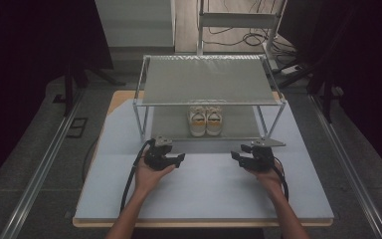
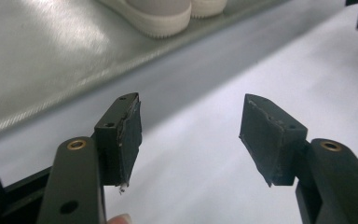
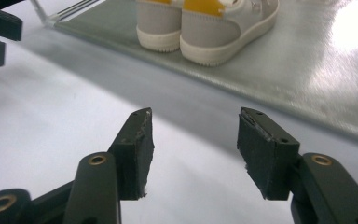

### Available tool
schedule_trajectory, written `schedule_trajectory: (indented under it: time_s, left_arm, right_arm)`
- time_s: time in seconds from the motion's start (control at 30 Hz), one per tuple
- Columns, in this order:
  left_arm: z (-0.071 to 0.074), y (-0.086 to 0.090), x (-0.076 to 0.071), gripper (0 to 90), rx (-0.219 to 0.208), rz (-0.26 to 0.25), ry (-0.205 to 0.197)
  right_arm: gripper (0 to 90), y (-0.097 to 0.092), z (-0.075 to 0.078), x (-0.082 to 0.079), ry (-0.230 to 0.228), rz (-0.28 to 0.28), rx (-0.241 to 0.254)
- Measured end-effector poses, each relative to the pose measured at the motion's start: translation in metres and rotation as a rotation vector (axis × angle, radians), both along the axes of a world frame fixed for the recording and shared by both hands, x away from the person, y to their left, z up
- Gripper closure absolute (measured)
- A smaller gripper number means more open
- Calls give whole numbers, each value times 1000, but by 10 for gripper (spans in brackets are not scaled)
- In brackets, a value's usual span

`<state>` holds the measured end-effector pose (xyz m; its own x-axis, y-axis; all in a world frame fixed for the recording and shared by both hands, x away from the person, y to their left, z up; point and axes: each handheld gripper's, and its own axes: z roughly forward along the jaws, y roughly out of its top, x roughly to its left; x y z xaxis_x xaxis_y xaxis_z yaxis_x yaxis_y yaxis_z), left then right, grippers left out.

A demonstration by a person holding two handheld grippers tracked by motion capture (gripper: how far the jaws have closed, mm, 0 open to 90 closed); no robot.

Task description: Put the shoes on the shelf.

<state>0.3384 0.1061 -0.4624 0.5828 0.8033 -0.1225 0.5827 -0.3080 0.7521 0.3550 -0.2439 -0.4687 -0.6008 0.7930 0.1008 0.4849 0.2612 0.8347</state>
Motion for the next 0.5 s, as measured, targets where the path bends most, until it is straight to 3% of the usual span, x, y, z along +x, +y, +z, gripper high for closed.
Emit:
schedule_trajectory:
  time_s: [0.5]
  left_arm:
    - [-23, 53, -50, 372, 1, 60, 17]
  right_arm:
    - [442, -46, -17, -46, 11, -38, -11]
